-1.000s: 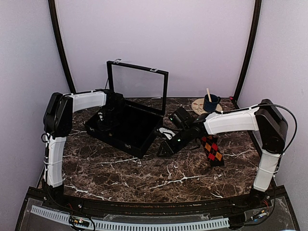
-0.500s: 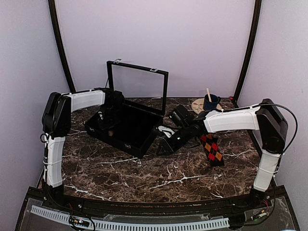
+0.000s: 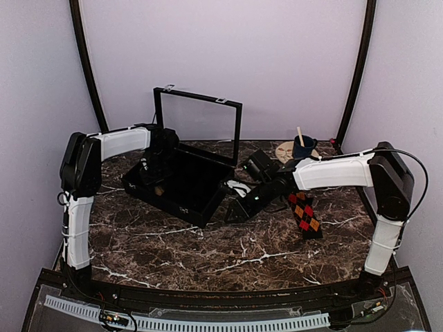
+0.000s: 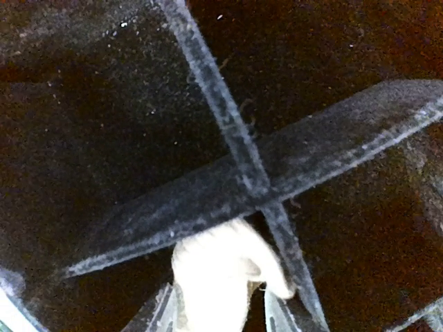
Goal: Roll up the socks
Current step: Place the sock in the storage box, then move the sock to the center of the board.
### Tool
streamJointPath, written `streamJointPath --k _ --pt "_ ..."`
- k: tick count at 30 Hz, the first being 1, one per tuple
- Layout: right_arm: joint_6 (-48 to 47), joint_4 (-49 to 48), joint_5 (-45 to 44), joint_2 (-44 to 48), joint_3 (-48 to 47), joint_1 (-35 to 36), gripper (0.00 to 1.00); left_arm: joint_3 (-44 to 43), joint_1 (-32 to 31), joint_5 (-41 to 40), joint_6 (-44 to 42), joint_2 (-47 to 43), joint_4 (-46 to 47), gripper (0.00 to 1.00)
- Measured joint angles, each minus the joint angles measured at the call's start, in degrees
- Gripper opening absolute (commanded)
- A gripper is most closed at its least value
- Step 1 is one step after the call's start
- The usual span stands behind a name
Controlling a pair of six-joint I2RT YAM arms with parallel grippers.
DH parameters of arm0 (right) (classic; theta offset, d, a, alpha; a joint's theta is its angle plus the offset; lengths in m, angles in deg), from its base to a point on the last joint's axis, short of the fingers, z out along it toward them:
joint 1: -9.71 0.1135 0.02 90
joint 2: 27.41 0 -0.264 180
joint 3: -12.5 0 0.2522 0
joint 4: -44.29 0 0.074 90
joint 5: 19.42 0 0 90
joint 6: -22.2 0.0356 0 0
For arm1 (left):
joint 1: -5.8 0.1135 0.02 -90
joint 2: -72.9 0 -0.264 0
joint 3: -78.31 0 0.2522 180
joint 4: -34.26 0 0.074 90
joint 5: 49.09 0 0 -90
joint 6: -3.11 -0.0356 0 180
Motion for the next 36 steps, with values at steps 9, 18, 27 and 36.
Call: streamJointPath --k 9,18,27,36 --pt "0.0 0.0 0.0 0.0 -0.9 0.0 0.46 -0.6 0.0 -0.8 0.0 -3.7 -1.7 0.47" --pt "0.2 0.0 -2.0 0.0 -1.6 0.0 0.46 -1.0 -0.2 -1.5 -0.7 -8.5 -1.3 0.47" --pt "5.2 0.4 -16.2 3.7 -0.7 0.0 0.46 9.4 -6.2 -4.1 -9.6 -21.5 11.5 0.43" --pt "16.3 6.7 -37.9 9.6 2.1 -0.6 0.42 28.2 -26.4 -5.2 -24.4 -31.1 28.4 0.4"
